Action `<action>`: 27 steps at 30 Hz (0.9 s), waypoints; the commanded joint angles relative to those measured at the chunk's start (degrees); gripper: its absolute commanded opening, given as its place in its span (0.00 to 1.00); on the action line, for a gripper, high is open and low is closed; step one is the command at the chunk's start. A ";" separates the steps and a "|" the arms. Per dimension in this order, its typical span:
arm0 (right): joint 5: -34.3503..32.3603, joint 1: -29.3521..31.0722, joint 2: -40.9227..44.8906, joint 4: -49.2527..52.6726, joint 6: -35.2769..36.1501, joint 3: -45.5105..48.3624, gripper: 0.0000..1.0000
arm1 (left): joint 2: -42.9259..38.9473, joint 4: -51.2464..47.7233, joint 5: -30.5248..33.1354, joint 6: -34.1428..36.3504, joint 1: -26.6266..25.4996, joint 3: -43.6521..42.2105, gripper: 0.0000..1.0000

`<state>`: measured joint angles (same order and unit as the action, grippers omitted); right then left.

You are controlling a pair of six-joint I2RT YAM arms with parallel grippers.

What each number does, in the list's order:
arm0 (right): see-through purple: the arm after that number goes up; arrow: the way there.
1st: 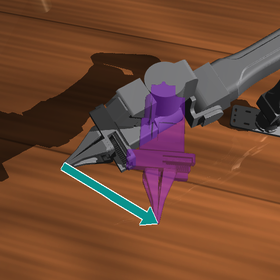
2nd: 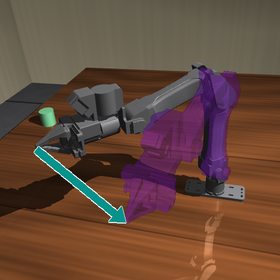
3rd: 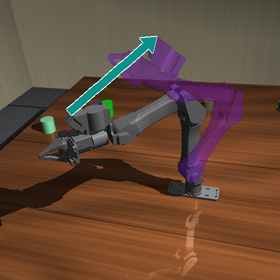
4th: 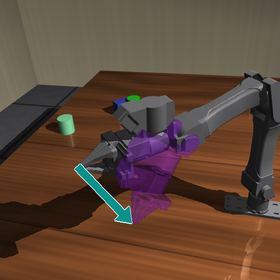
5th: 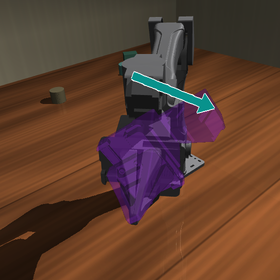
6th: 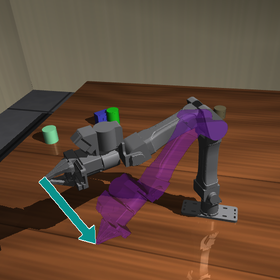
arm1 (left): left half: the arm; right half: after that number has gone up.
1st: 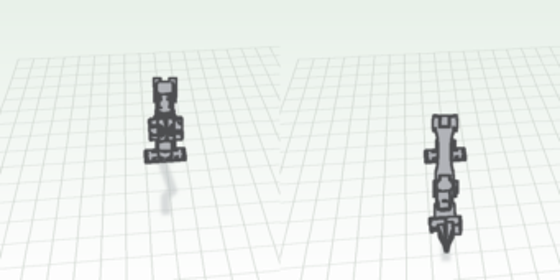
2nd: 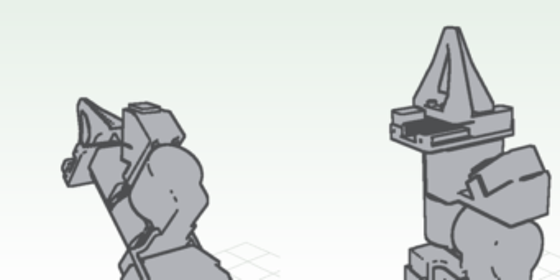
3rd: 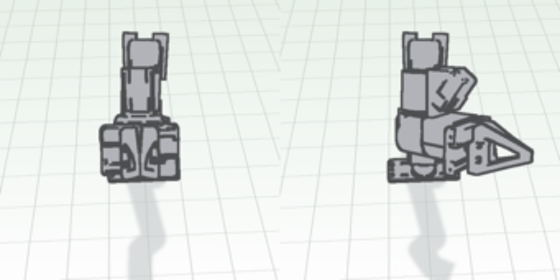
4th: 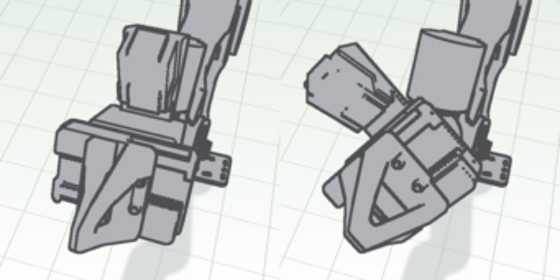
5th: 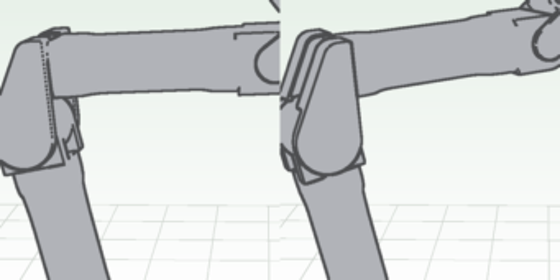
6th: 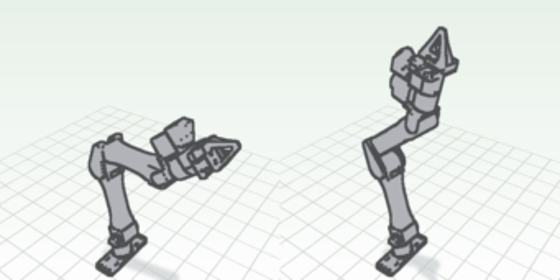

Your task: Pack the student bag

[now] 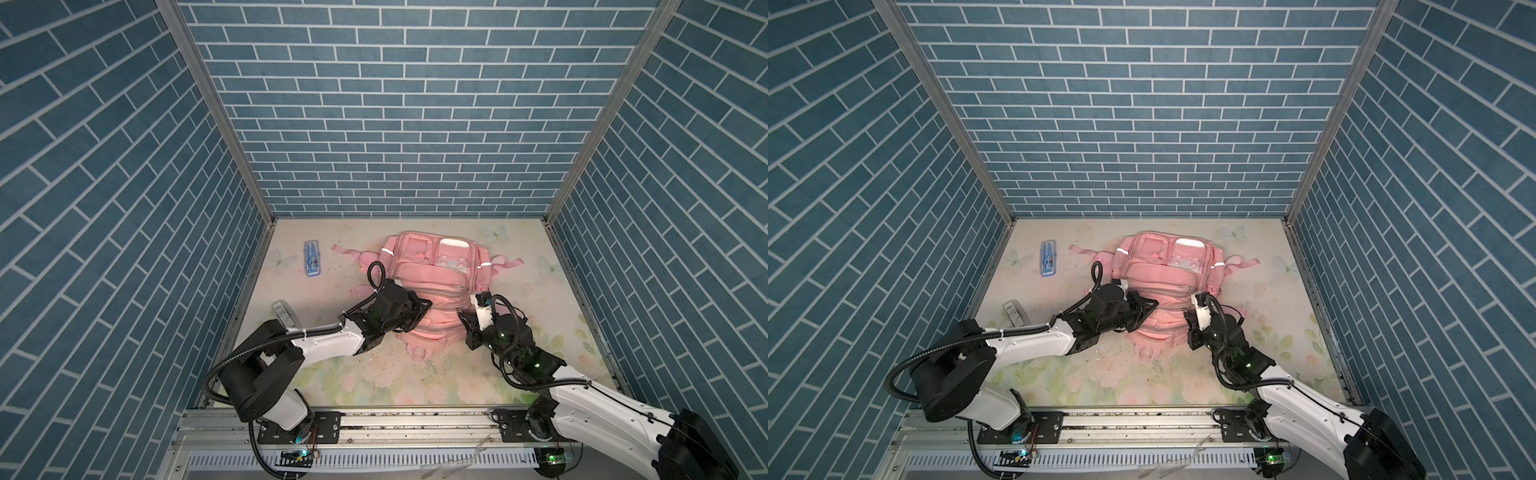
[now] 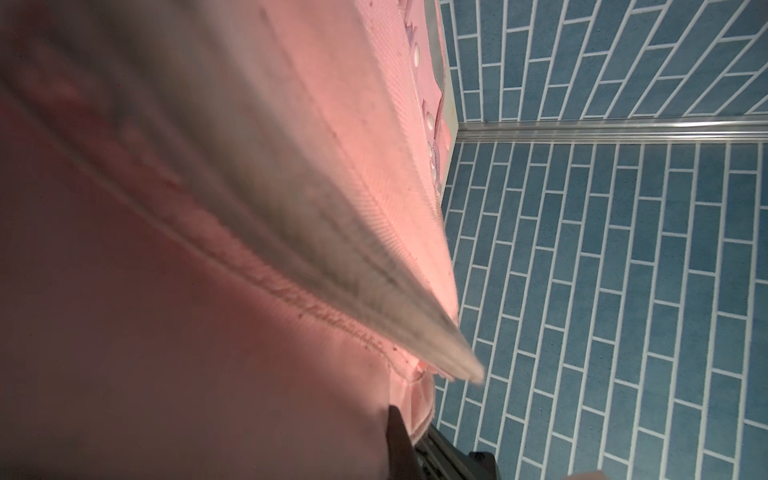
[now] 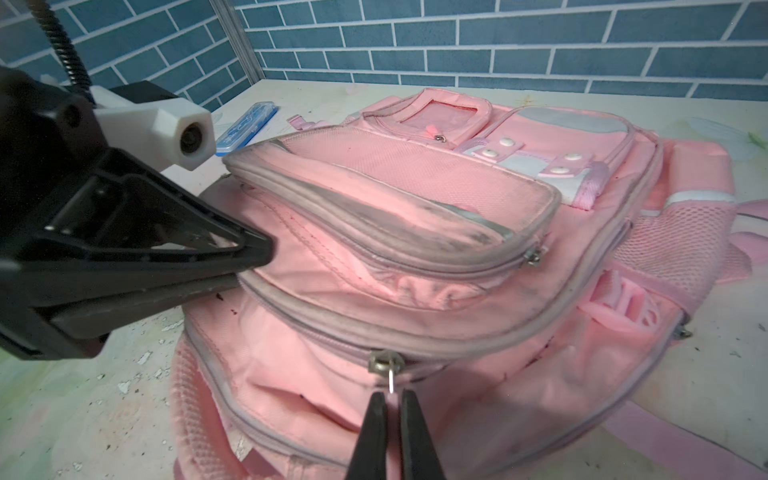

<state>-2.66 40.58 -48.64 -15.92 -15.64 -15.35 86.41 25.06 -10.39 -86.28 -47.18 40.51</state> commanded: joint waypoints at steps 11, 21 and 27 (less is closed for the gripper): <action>-1.06 -6.66 2.18 1.67 0.23 0.26 0.00 | -7.38 -3.43 -8.09 6.26 7.72 -5.33 0.00; 7.66 -13.37 -0.21 0.56 2.91 -0.46 0.00 | -9.15 -7.72 -13.45 10.67 11.53 -4.17 0.00; 8.46 -16.78 -1.60 0.55 4.12 -0.98 0.00 | -9.94 -8.74 -15.64 11.89 12.56 -3.64 0.00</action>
<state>10.61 26.96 -50.06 -14.68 -13.02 -15.35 78.52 18.09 -27.66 -76.90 -36.64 35.88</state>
